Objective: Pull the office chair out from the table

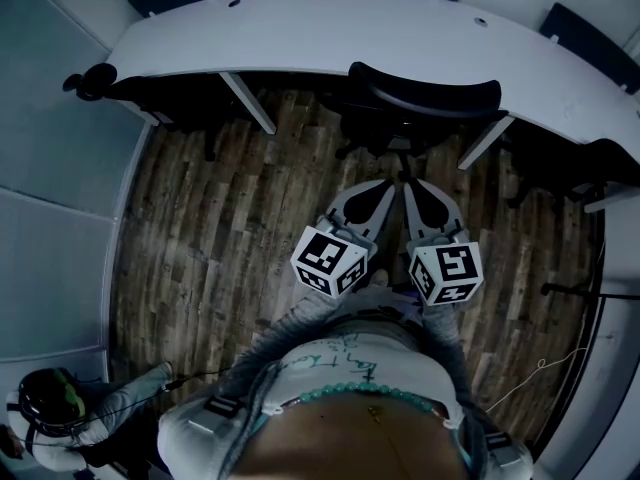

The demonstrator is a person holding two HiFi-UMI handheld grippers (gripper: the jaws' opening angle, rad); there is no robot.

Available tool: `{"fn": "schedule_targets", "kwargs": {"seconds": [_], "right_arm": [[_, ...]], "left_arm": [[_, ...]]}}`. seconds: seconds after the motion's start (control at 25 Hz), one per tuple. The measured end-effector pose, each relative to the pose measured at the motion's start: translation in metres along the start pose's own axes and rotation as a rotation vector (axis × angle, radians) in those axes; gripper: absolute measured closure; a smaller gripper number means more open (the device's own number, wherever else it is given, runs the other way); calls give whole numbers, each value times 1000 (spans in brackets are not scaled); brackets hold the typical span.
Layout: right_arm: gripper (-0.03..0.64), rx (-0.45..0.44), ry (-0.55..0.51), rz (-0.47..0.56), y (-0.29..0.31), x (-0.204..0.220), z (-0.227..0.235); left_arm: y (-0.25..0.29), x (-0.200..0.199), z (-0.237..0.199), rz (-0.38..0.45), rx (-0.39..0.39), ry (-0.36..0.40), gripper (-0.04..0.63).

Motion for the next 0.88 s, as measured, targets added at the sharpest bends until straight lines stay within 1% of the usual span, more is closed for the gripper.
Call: {"fn": "schedule_targets", "kwargs": {"seconds": [0.16, 0.32, 0.48, 0.6, 0.68, 0.76, 0.88], "right_arm": [[592, -23, -4, -3, 1, 1, 8], [591, -23, 4, -7, 3, 1, 17], [591, -5, 10, -4, 6, -1, 22], [591, 26, -13, -6, 12, -3, 27], [591, 48, -24, -7, 18, -5, 30], [591, 62, -23, -8, 26, -8, 31], [591, 72, -20, -4, 38, -12, 31]], "left_arm": [[8, 4, 5, 7, -16, -9, 584], [15, 6, 6, -2, -14, -27, 584], [19, 4, 0, 2, -13, -40, 584], [25, 2, -5, -10, -1, -13, 584], [31, 1, -11, -20, 17, -9, 584], [39, -1, -19, -29, 36, -6, 584], [48, -6, -31, -41, 61, 24, 584]]}}
Point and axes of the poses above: the fingertips, and each gripper's own axes: y forward along the fingers, z to its right, x out of its underside, the point moved 9 cm from there along -y, backward along the fingers, and after that the axes turned 7 degrees about x, right-handed, at the moved point
